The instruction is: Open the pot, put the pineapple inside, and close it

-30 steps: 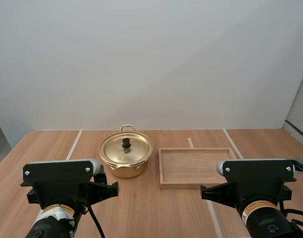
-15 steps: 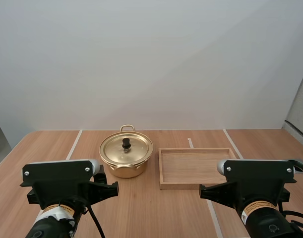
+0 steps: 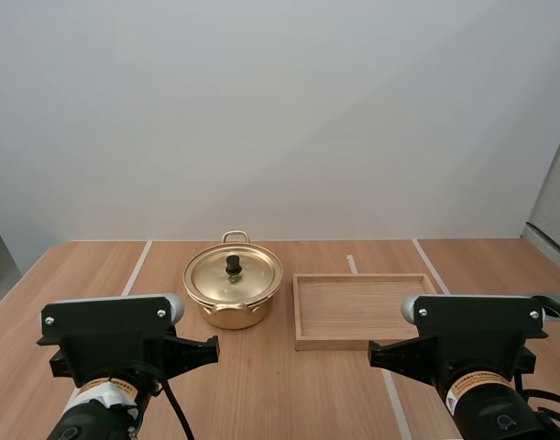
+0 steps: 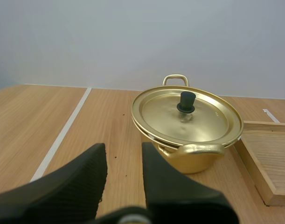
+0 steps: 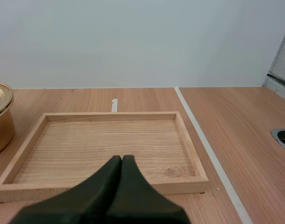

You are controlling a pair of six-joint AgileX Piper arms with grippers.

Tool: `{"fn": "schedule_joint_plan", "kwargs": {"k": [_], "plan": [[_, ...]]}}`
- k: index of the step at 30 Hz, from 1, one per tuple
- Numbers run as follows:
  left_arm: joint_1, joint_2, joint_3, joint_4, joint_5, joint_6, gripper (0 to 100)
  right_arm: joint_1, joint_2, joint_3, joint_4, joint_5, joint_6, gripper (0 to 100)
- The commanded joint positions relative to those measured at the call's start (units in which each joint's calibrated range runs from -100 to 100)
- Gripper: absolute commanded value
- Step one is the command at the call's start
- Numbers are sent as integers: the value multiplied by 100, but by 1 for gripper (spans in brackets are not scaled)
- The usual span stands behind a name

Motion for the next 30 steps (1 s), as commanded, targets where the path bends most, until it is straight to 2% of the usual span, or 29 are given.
{"fn": "schedule_joint_plan", "kwargs": {"k": [1,3,10,12,16,17,30], "plan": [[8,-30,9,108,-152,1,42,-9,-34,2,33,-28,-20,0],[8,-30,9,325,-233,-8,42,-19,-34,2,33,-28,-20,0],[8,-30,9,324,-266,-8,41,-50,-34,2,33,-28,-20,0],[8,-30,9,250,-266,-8,34,-50,-34,2,33,-28,-20,0],[8,-30,9,262,-266,-8,2,-59,-34,2,33,-28,0,0],[8,-30,9,271,-266,-8,0,-59,-34,2,33,-28,0,0],[8,-30,9,271,-266,-8,0,-59,-34,2,33,-28,0,0]]}}
